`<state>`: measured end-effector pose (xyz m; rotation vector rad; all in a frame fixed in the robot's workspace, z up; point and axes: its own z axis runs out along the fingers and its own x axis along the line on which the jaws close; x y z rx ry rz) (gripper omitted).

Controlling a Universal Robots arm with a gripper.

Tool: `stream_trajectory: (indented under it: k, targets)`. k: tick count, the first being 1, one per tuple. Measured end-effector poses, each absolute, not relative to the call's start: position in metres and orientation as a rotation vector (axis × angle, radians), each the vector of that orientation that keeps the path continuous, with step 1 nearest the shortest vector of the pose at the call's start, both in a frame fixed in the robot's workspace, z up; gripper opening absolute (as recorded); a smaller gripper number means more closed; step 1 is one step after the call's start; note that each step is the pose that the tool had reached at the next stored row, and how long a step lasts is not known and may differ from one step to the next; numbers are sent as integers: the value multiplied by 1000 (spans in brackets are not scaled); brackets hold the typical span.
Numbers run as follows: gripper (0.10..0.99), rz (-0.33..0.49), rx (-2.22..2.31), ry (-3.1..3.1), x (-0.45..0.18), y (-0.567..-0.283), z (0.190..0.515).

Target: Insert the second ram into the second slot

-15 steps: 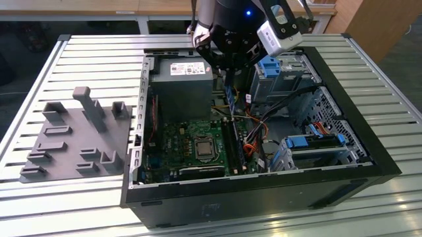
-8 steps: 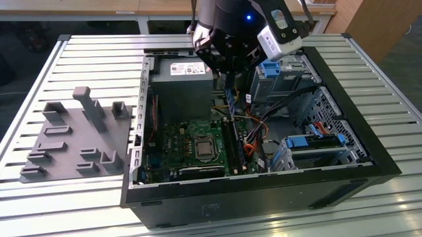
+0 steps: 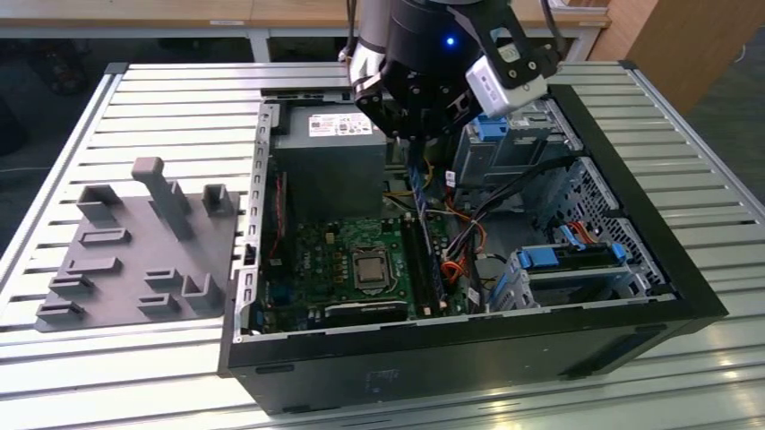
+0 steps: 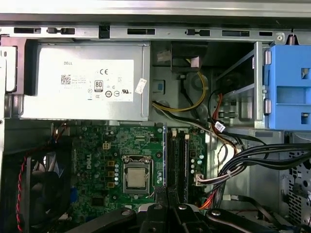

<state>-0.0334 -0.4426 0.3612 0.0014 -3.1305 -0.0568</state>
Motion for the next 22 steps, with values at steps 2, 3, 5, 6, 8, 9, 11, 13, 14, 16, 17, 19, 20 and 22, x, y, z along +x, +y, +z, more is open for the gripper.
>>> stream_trajectory:
  k: [2,3,5,6,8,9,11,13,14,16,17,19,20,22]
  targets:
    - [114,-57,2,-3136,-33,-444,359]
    - [114,-57,2,-3139,-33,-445,359]
    - [114,-58,2,-3142,-33,-445,356]
    - [114,-59,2,-3142,-34,-445,355]
    - [114,-60,2,-3142,-34,-445,353]
    - [114,-60,2,-3142,-34,-445,351]
    - [114,-60,2,-3142,-34,-445,349]
    - [114,-60,2,-3142,-34,-445,347]
    - [114,-60,2,-3142,-34,-445,347]
    - [114,-60,2,-3142,-34,-445,345]
    - [114,-60,2,-3142,-34,-445,344]
    - [114,-60,2,-3142,-34,-445,342]
    - [114,-60,2,-3142,-34,-445,342]
    - [114,-60,2,-3142,-34,-445,340]
